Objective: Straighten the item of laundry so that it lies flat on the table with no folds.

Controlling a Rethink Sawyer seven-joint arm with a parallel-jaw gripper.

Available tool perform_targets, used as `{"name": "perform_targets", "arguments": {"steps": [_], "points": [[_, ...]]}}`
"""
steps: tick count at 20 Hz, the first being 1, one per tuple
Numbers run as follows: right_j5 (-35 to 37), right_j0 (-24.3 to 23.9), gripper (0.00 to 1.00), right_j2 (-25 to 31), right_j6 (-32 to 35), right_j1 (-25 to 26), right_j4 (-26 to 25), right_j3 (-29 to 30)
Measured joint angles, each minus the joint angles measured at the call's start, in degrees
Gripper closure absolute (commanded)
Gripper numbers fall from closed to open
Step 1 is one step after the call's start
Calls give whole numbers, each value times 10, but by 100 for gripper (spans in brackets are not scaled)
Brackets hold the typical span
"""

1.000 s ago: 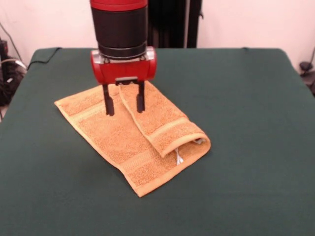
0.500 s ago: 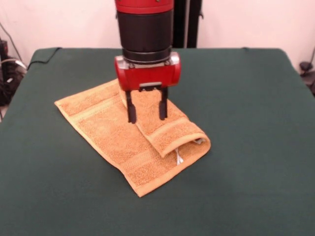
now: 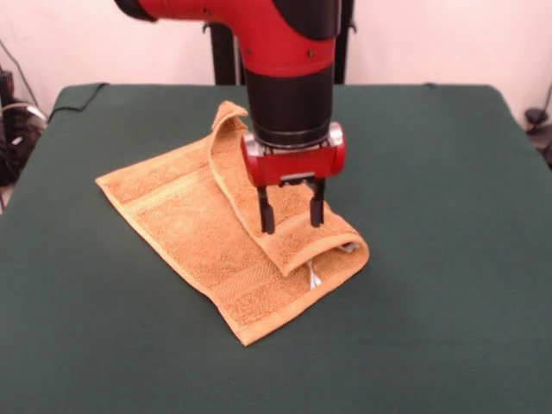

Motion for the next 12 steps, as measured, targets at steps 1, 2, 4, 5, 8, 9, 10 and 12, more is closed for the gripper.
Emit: {"name": "perform_targets", "arguments": {"steps": [1, 2, 4, 5, 8, 9, 10, 12], "points": [[-1, 1, 0, 0, 0, 3, 0, 0], [-2, 1, 0, 0, 0, 6, 1, 0], [-4, 3, 0, -2, 0, 15, 2, 1], [-6, 4, 0, -2, 0, 20, 3, 1], [-13, 5, 0, -2, 0, 30, 4, 2], [-16, 5, 0, -2, 0, 33, 4, 2], [-18, 5, 0, -2, 0, 35, 4, 3], [-27, 5, 0, -3, 0, 40, 4, 3]]}}
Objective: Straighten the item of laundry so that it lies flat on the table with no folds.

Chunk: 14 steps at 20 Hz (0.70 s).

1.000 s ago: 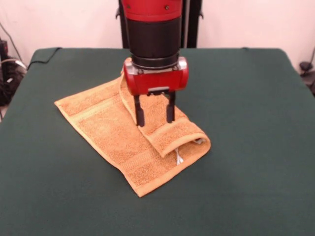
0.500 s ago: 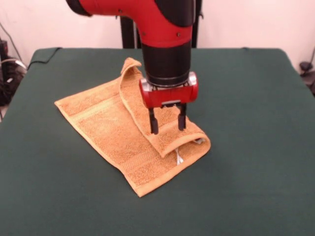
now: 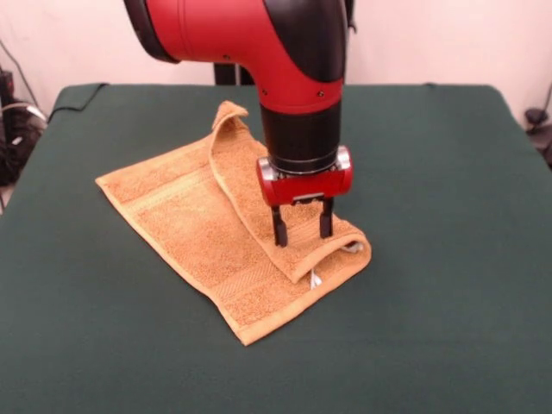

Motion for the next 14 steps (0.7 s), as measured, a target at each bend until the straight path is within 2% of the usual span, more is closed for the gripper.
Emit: {"name": "perform_targets", "arguments": {"steps": [4, 5, 14], "points": [[-11, 0, 0, -1, 0, 4, 0, 1], [-18, 0, 100, -3, 0, 4, 0, 2], [-38, 7, 100, -17, 0, 4, 1, 8]]}}
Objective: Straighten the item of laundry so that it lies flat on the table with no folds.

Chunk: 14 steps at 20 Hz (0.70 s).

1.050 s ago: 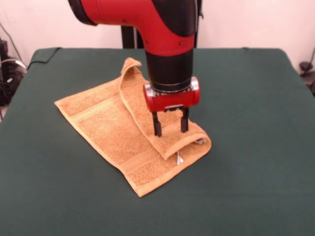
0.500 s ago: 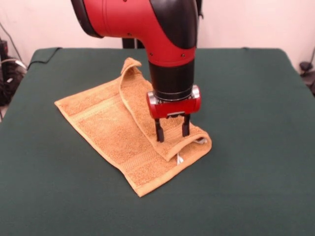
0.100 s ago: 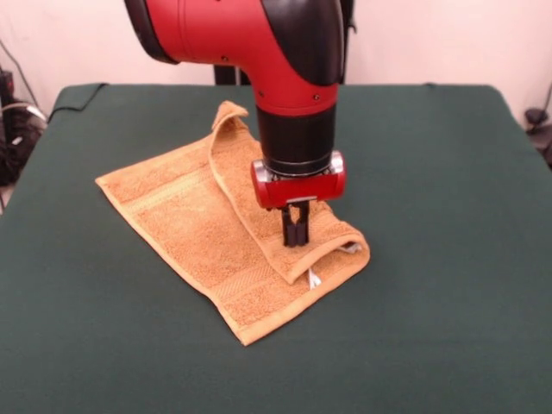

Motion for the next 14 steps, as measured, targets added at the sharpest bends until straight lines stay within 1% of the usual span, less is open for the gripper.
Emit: {"name": "perform_targets", "arguments": {"steps": [14], "points": [[-3, 1, 100, -11, 0, -1, 9, 2]]}}
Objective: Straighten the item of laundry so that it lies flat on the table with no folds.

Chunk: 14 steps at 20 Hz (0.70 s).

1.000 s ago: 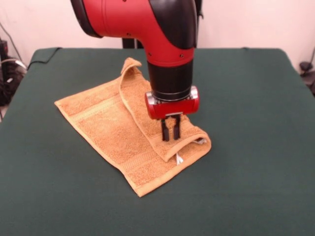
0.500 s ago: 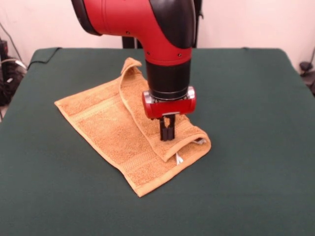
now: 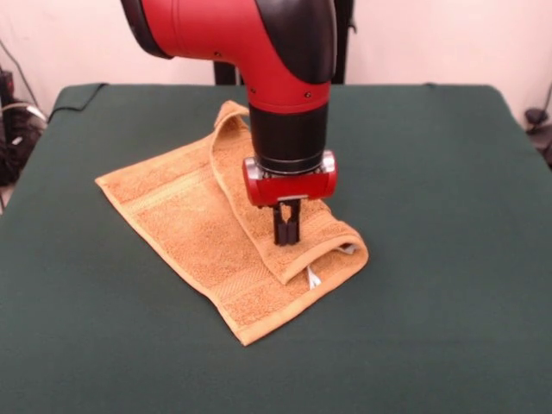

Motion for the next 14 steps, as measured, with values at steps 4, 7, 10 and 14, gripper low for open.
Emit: {"name": "perform_targets", "arguments": {"steps": [4, 7, 10, 14], "points": [[0, 0, 0, 0, 0, 1, 0, 0], [0, 0, 0, -1, 0, 1, 0, 0], [0, 1, 0, -4, 0, 1, 1, 0], [0, 1, 0, -4, 0, 1, 1, 0]]}}
